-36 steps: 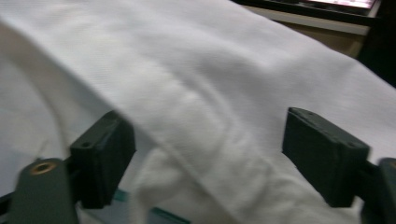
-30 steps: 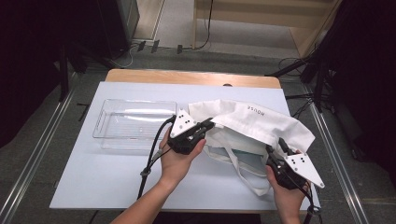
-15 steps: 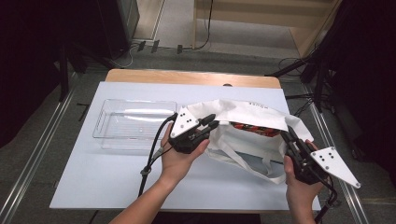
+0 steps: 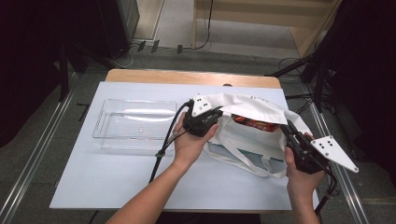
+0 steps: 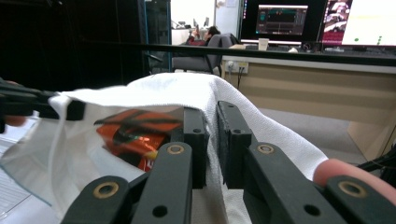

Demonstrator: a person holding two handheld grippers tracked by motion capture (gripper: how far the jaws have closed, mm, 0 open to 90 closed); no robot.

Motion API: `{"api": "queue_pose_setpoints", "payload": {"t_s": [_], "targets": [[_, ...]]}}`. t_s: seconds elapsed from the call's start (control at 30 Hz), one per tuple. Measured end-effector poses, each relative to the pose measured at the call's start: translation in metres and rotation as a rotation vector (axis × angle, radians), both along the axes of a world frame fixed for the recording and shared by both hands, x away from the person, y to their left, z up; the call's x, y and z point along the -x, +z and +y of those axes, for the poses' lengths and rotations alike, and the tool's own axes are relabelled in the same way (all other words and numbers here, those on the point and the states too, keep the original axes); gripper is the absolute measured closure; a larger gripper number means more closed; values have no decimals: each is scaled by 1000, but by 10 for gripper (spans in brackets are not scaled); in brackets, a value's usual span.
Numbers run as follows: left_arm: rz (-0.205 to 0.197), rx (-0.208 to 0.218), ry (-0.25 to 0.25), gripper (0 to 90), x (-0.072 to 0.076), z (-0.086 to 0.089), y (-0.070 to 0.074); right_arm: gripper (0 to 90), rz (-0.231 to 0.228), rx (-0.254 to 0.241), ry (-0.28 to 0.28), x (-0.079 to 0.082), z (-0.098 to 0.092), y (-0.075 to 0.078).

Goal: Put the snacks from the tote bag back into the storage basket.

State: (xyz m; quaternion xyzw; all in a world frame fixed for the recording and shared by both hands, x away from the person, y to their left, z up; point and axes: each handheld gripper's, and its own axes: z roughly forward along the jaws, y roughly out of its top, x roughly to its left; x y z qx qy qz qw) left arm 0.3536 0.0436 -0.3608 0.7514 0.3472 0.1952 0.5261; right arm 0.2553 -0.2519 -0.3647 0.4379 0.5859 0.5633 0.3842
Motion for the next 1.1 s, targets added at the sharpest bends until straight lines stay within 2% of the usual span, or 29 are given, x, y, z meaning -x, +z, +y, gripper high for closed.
{"api": "queue_pose_setpoints", "payload": {"t_s": [0.13, 0.27, 0.33, 0.43, 0.5, 0.53, 0.67, 0.73, 0.87, 0.97, 1.0, 1.1], "targets": [[38, 2, 18, 880, -17, -7, -9, 844, 19, -3, -1, -9, 0, -1], [108, 23, 15, 871, -30, -10, -23, 842, 35, -6, 7, -18, 2, -8], [107, 16, 10, 869, -29, -11, -25, 842, 35, -6, 12, -19, 2, -8], [108, -24, -11, 864, -27, -12, -30, 842, 34, -13, 13, -20, 1, -8], [117, -29, -9, 781, -26, -9, -32, 843, 34, -19, 15, -22, -1, -8], [120, -16, -5, 721, -24, -6, -31, 843, 33, -19, 16, -22, -1, -7], [89, 27, 18, 554, -10, 6, -25, 843, 27, -31, 13, -23, -4, -7], [77, 47, 11, 473, -2, 13, -23, 843, 27, -42, 12, -23, -6, -6], [57, 66, -13, 396, 12, 23, -22, 843, 30, -51, 16, -23, -6, -6], [13, 61, -40, 359, 19, 22, -20, 843, 25, -46, 16, -23, -5, -6], [2, 45, -45, 339, 20, 19, -19, 843, 19, -42, 18, -23, -4, -6], [-9, 18, -55, 291, 17, 10, -16, 843, 21, -46, 19, -22, -3, -5]]}}
